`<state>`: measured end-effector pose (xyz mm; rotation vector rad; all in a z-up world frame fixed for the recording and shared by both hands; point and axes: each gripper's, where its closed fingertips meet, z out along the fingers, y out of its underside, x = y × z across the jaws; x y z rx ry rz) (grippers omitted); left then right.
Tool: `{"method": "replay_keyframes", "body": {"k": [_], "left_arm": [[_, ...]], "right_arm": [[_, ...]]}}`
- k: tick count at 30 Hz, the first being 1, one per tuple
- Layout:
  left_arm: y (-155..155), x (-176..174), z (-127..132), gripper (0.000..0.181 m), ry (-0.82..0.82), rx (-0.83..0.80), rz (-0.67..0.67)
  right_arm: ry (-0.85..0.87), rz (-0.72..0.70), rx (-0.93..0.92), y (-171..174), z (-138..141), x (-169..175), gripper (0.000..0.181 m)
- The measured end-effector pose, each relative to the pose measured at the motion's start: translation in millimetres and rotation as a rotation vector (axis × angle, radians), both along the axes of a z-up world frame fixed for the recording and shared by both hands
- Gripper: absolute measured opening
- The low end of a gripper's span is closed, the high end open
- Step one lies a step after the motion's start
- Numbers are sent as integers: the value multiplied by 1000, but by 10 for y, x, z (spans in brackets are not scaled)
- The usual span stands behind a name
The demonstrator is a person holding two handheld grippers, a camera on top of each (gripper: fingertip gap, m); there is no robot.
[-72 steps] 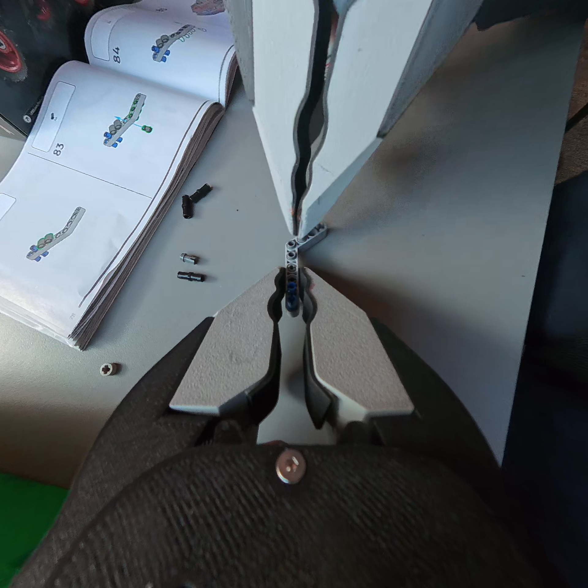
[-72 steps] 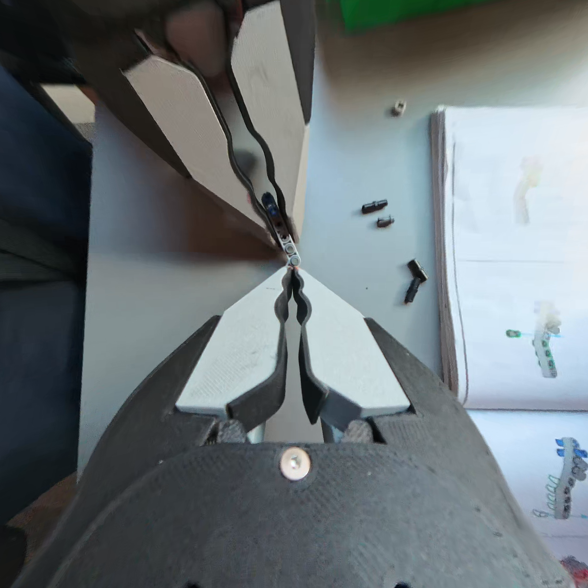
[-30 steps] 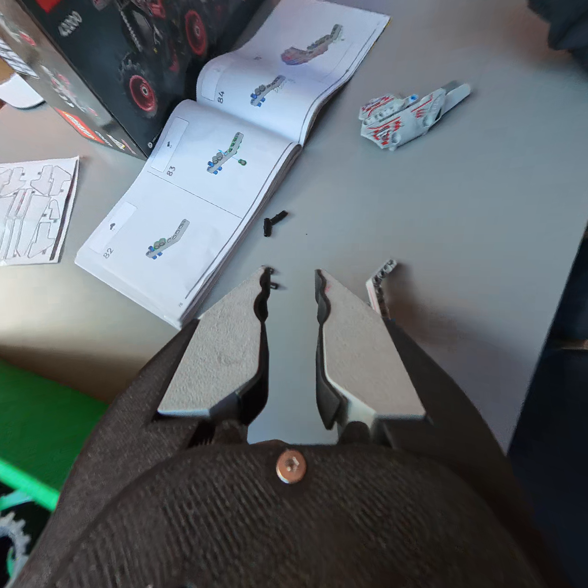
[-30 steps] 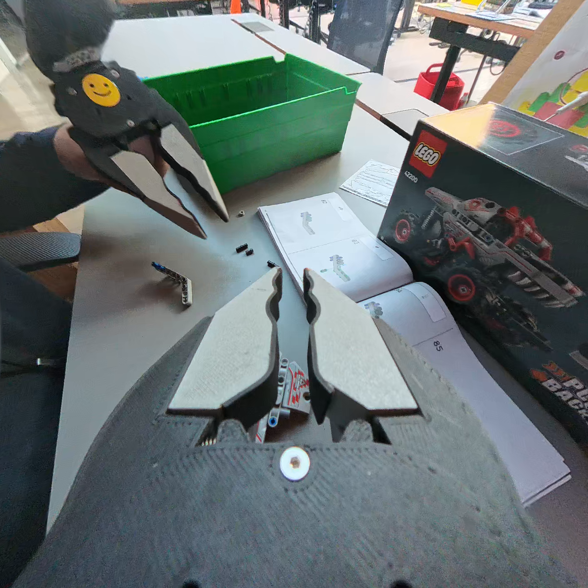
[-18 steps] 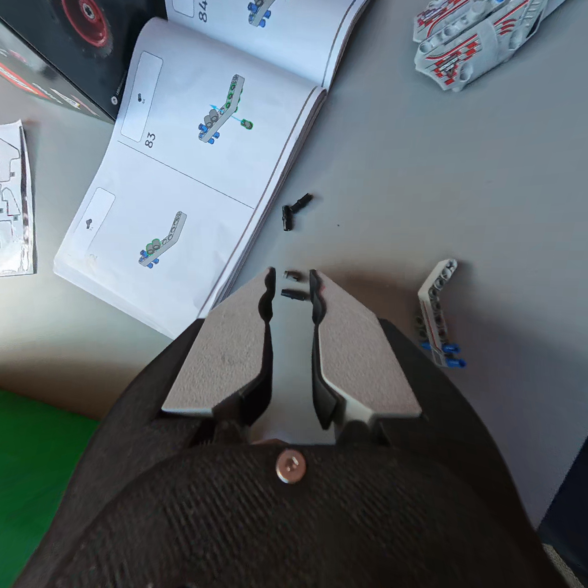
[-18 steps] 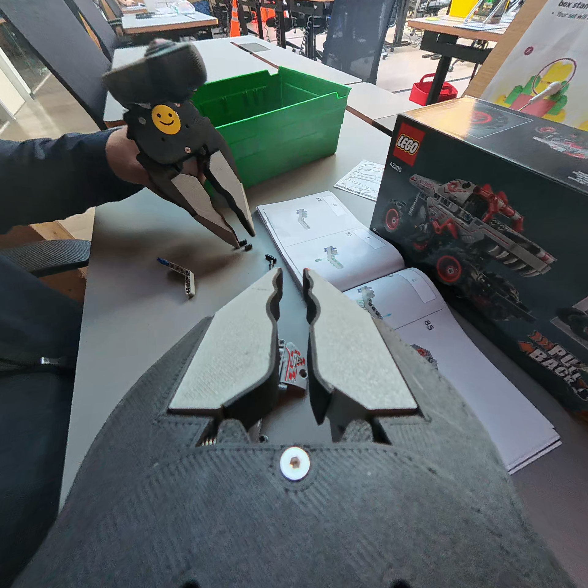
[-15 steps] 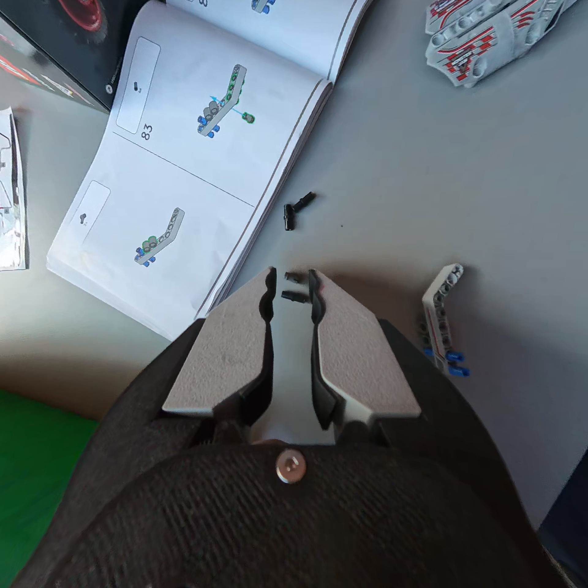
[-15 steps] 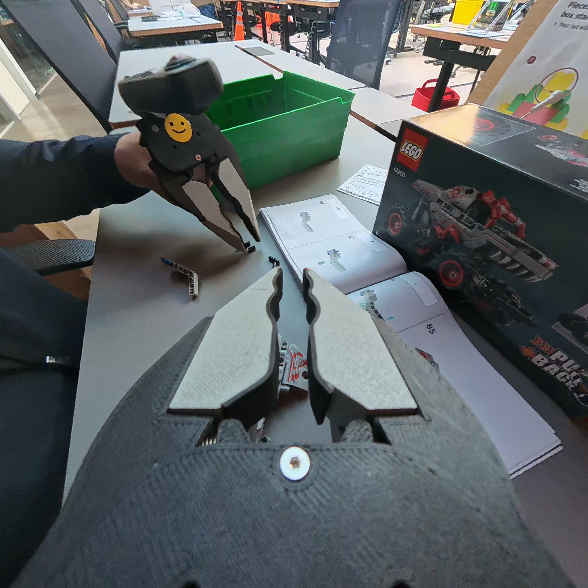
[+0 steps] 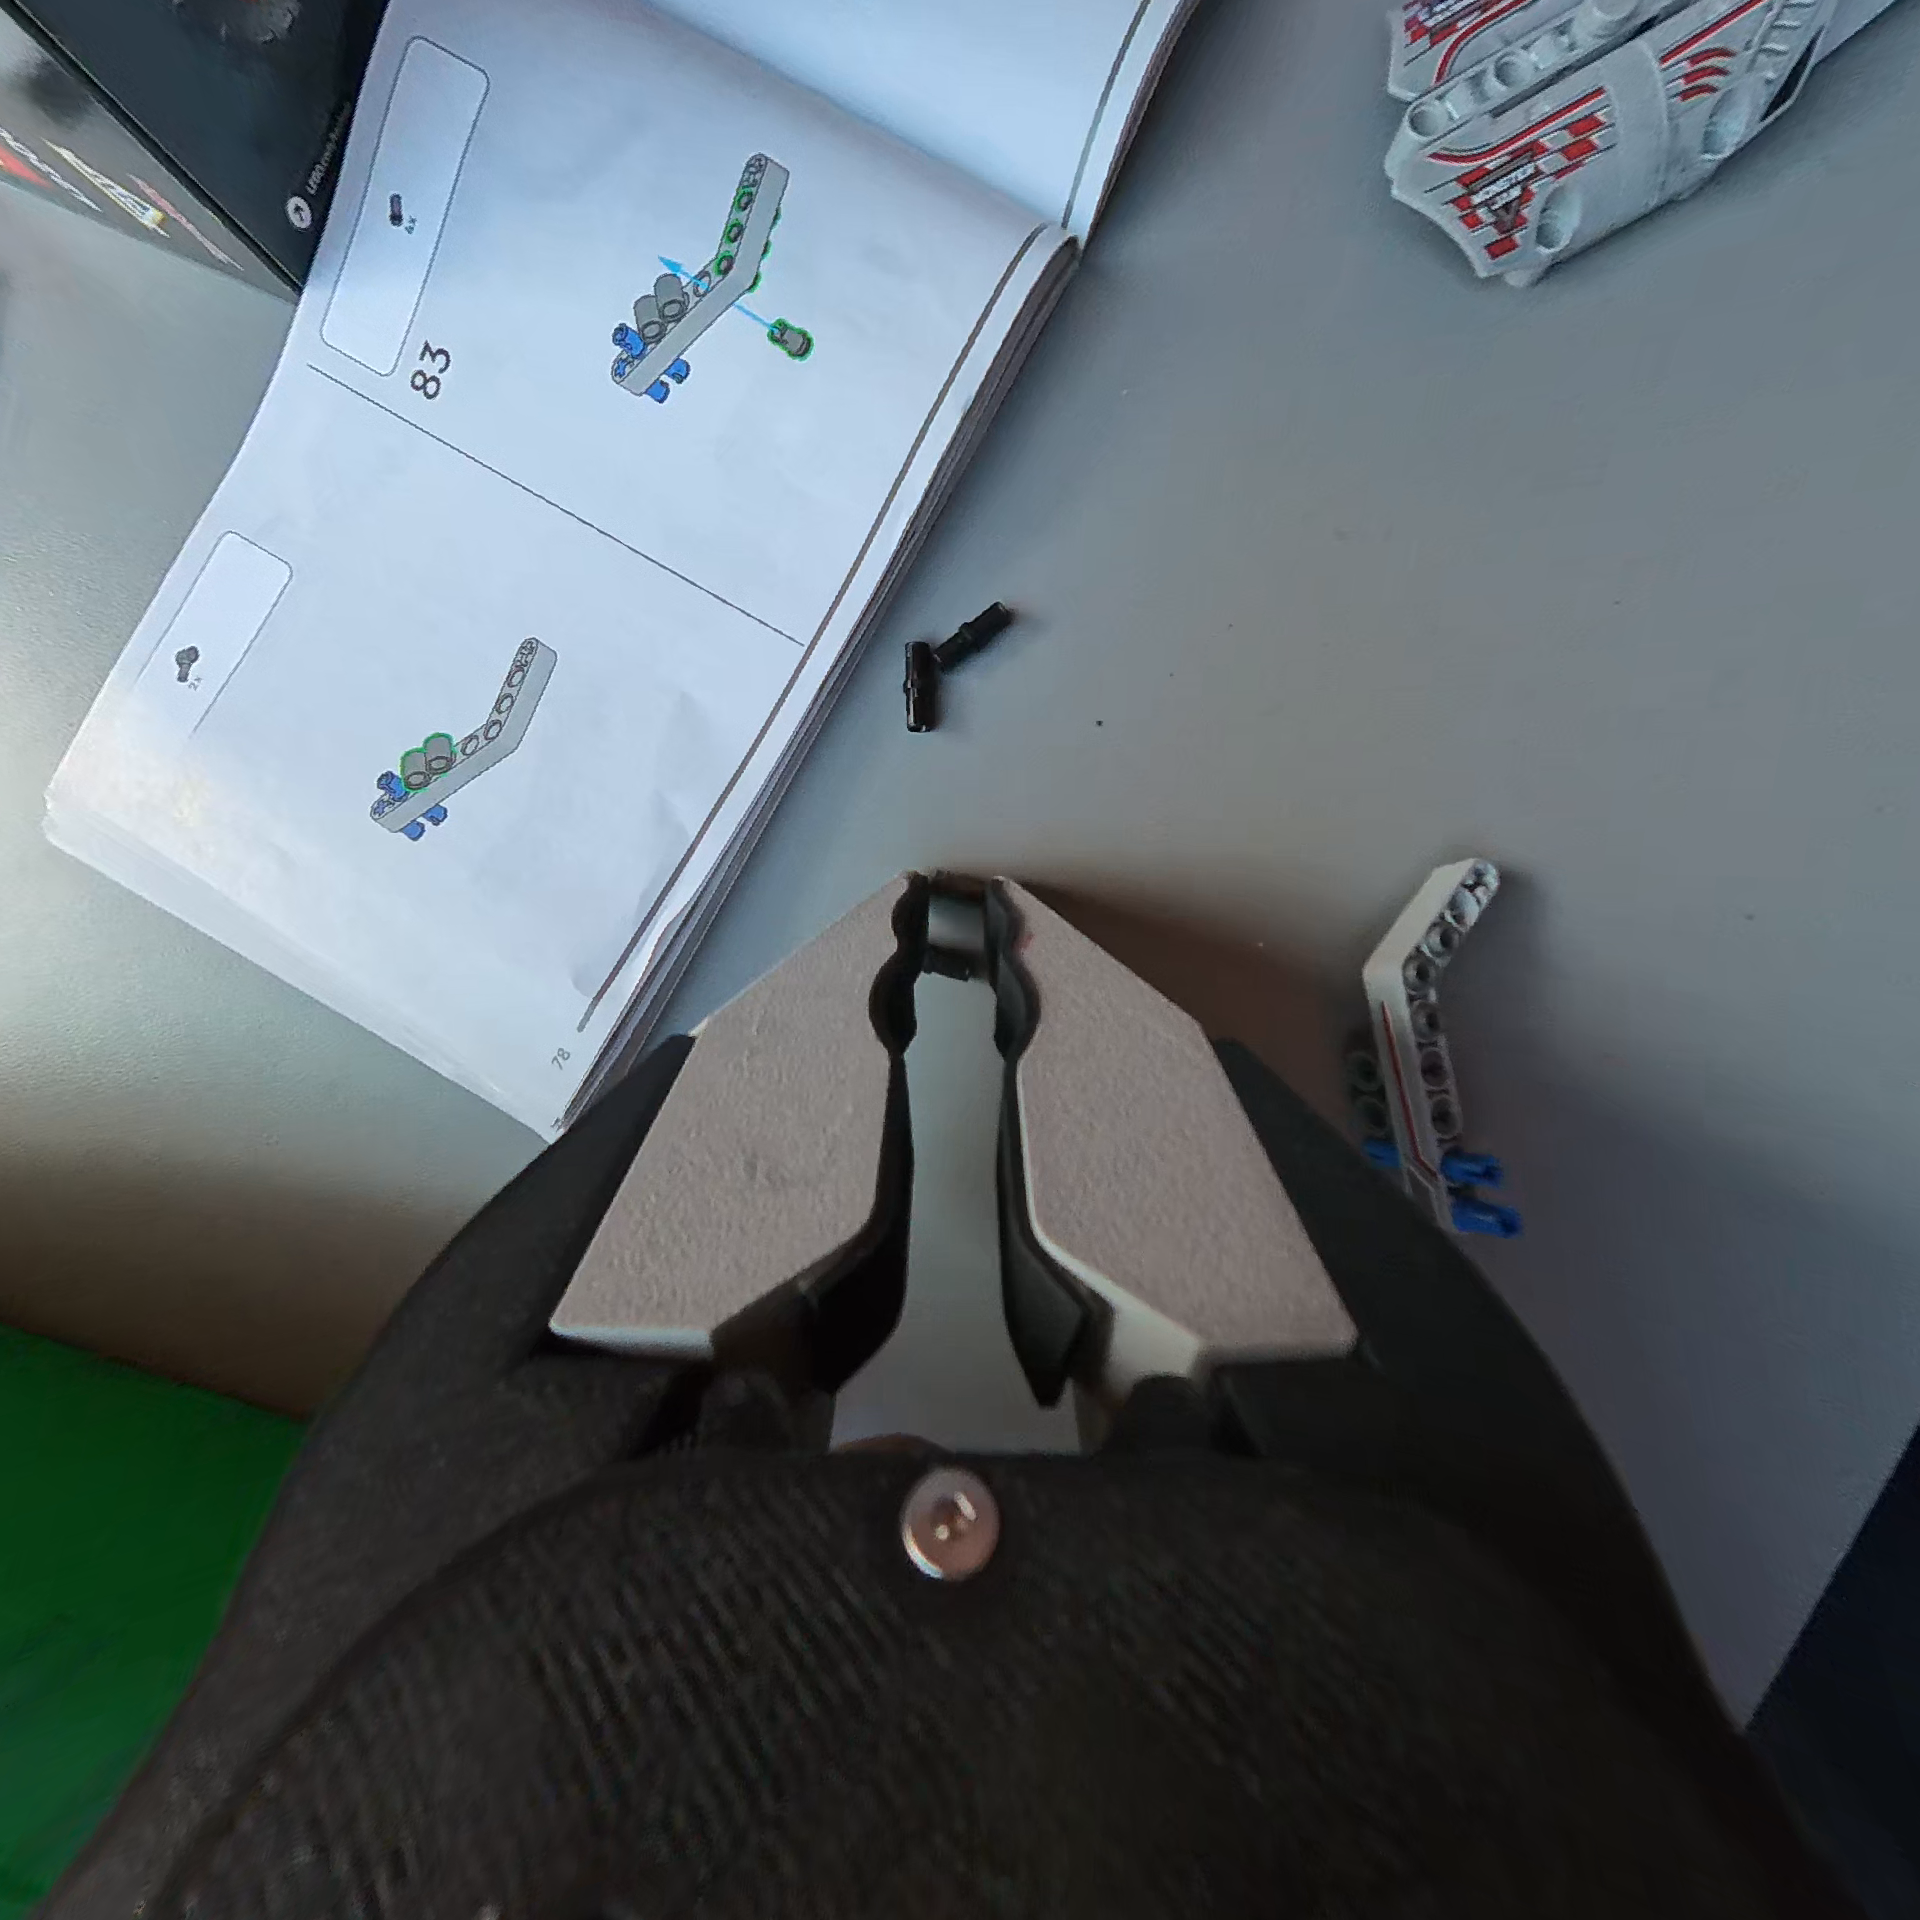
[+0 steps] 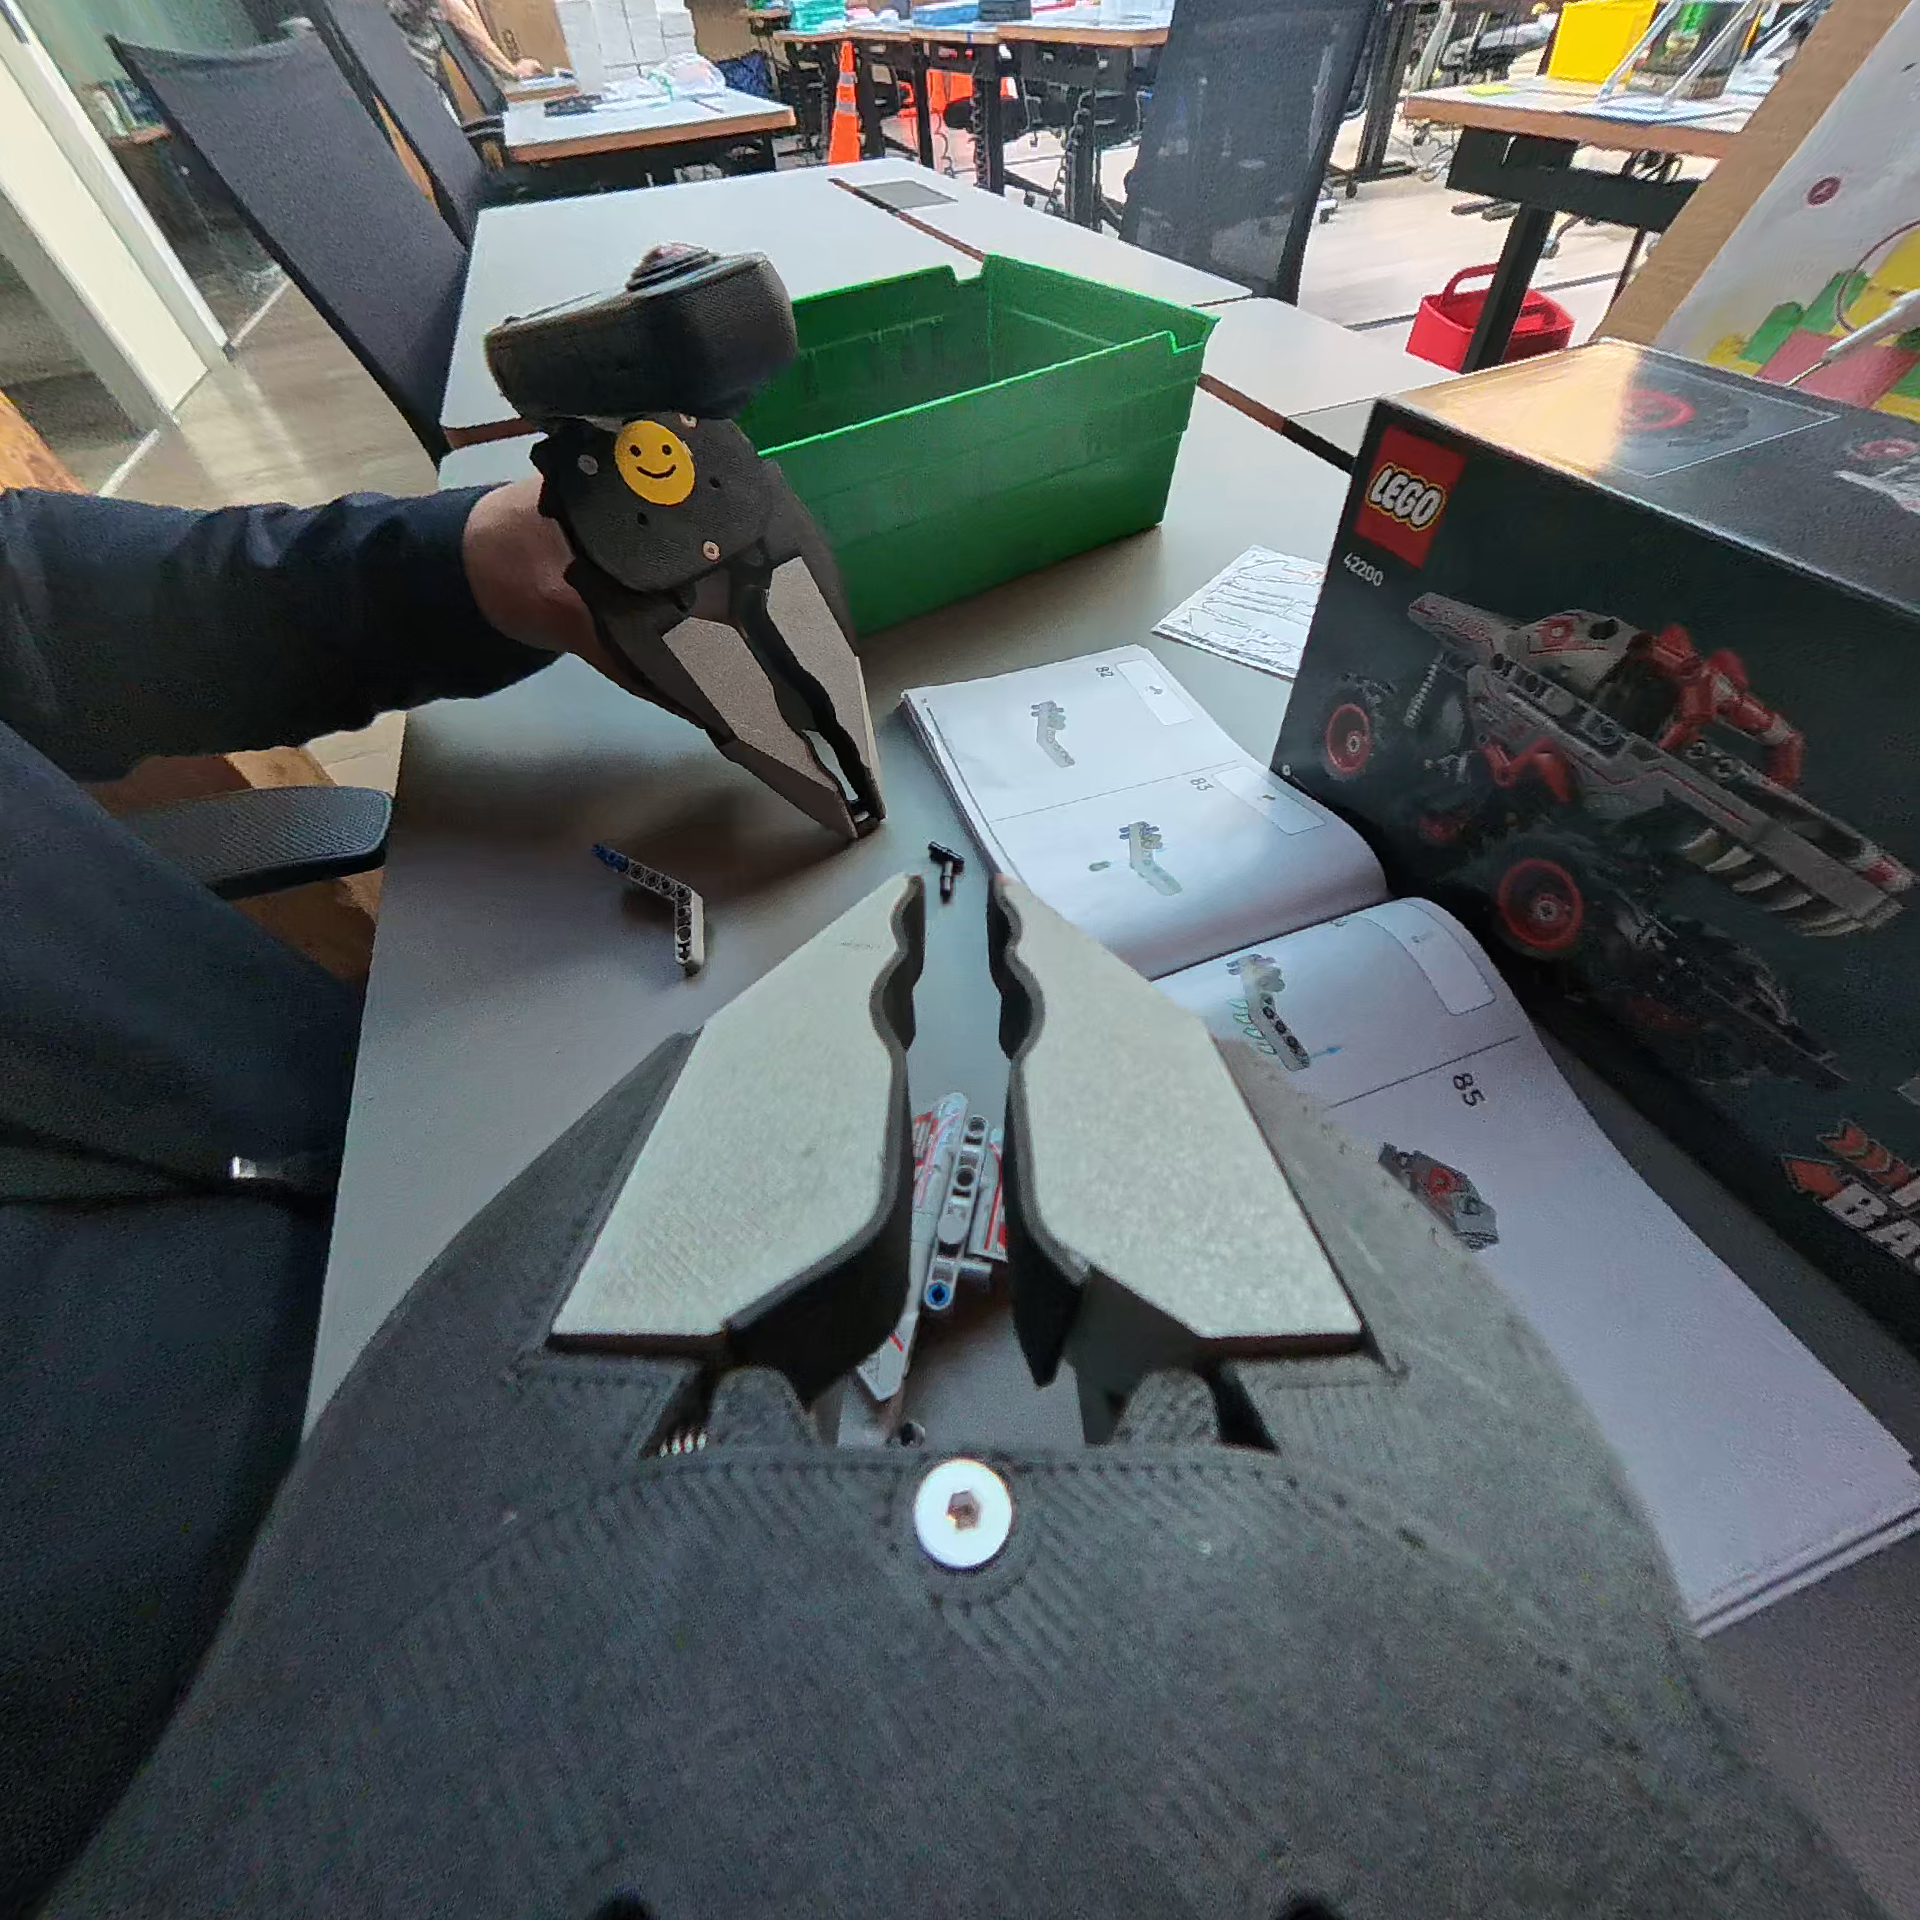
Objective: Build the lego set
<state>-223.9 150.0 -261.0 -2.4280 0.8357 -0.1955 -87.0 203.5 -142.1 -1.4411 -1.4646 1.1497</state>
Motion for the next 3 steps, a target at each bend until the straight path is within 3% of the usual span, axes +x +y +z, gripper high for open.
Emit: {"method": "replay_keyframes", "body": {"k": [1,3], "left_arm": [[3,-4,3,7,11,12,-4],[24,14,67,8,39,82,-28]], "right_arm": [[-4,14,-10,-27,-14,-13,8],[-25,44,-39,-83,-72,-46,8]]}}
